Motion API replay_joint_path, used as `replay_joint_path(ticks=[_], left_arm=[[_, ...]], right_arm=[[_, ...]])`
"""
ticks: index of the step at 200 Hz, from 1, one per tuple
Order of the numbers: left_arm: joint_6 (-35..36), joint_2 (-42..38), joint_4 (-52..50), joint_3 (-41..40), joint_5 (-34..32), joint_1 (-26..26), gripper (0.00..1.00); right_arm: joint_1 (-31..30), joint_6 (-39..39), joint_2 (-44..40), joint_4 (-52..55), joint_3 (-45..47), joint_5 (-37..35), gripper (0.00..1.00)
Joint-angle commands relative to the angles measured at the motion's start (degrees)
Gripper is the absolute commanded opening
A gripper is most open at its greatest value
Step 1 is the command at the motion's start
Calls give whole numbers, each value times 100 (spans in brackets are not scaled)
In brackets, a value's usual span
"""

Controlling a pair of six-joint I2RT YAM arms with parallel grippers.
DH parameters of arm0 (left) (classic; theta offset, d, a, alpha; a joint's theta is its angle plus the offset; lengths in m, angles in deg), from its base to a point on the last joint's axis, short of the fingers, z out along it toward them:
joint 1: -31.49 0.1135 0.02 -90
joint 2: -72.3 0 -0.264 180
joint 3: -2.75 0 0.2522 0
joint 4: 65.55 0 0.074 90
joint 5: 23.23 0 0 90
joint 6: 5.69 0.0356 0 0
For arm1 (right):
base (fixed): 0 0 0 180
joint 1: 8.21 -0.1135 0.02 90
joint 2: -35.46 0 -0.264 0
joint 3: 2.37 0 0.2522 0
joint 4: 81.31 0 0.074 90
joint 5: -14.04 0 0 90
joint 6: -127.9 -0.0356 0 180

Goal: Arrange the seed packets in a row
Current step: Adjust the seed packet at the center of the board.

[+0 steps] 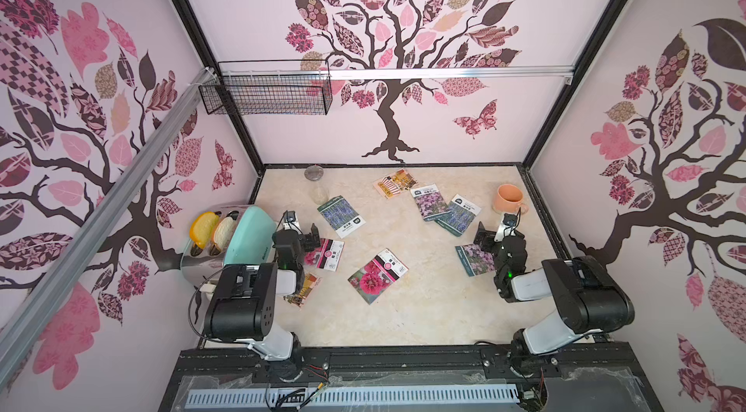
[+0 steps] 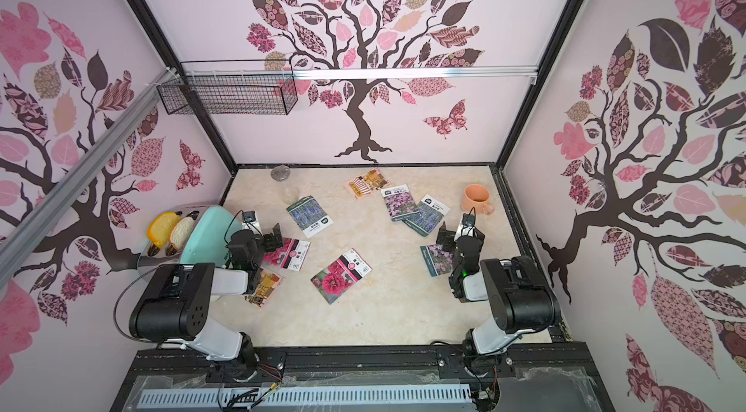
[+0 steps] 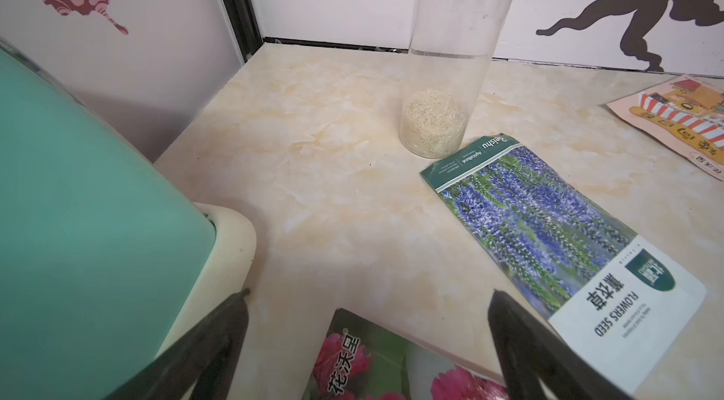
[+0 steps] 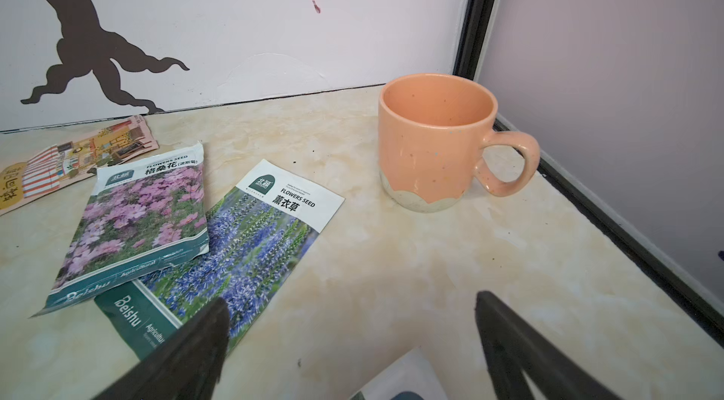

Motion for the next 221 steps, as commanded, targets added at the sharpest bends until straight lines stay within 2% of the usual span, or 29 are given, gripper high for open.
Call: replay_joint_path(ticks=[1, 221], left_arm=[[55, -52, 116, 59, 14, -10, 97], [46, -51, 117, 69, 104, 32, 97]], right_arm=[[25, -11, -82, 22, -88, -64, 99], [51, -32, -83, 53, -97, 7, 99]])
